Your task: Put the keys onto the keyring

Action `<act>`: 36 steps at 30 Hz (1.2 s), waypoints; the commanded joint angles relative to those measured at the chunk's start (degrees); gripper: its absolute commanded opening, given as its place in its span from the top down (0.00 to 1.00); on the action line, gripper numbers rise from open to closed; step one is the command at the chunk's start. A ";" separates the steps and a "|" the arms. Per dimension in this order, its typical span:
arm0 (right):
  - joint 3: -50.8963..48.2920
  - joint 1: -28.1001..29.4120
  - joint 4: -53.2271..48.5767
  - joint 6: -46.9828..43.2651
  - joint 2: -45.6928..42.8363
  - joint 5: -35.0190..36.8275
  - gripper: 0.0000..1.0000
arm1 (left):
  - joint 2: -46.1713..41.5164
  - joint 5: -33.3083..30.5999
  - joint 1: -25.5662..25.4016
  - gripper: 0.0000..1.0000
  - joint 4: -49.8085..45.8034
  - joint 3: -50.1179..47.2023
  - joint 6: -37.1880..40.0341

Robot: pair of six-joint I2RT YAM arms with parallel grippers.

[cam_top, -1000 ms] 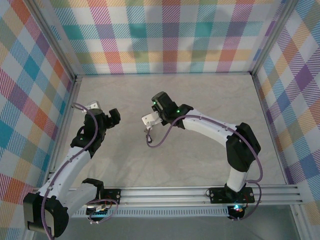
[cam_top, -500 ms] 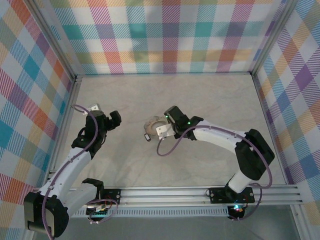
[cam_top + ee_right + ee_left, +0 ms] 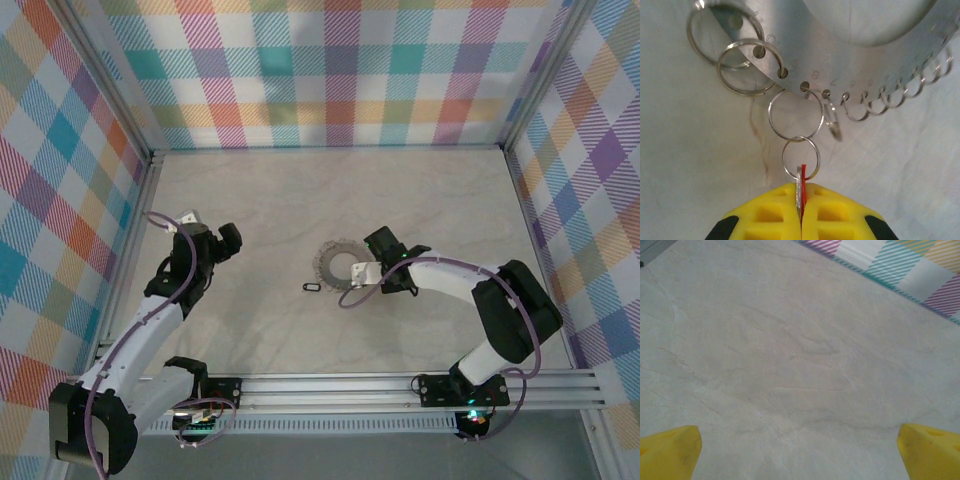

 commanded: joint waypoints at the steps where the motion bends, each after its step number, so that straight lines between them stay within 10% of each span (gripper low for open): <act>1: -1.85 -1.64 -1.25 2.18 -3.17 -0.95 0.99 | -0.07 -3.21 0.38 0.00 1.41 -2.19 -3.29; 11: -1.95 -7.90 -5.26 3.30 -3.87 -0.20 0.63 | 2.10 -13.78 0.55 0.00 -7.58 0.48 -9.09; 12: -1.46 -8.93 -5.67 3.50 -4.70 -0.12 0.51 | 2.06 -15.42 0.64 0.00 -8.92 1.05 -8.37; 13: -1.18 -9.83 -5.85 3.52 -5.97 -0.31 0.07 | 2.12 -16.33 0.72 0.00 -9.20 1.72 -6.49; 14: -0.98 -10.42 -6.07 3.59 -7.29 -0.69 0.00 | 2.07 -16.97 0.73 0.00 -9.09 2.34 -4.92; 23: 4.05 -14.82 -3.67 19.09 -23.58 -10.20 0.00 | 5.40 -30.49 1.00 0.00 -9.01 8.98 3.01; 28: -0.51 -18.38 8.71 39.20 -33.67 -21.11 0.00 | 5.16 -21.73 1.07 0.00 3.40 5.54 12.18; 36: -15.36 -21.62 29.04 55.30 -38.75 -18.96 0.00 | 9.90 -15.16 1.78 0.00 16.49 -1.43 18.64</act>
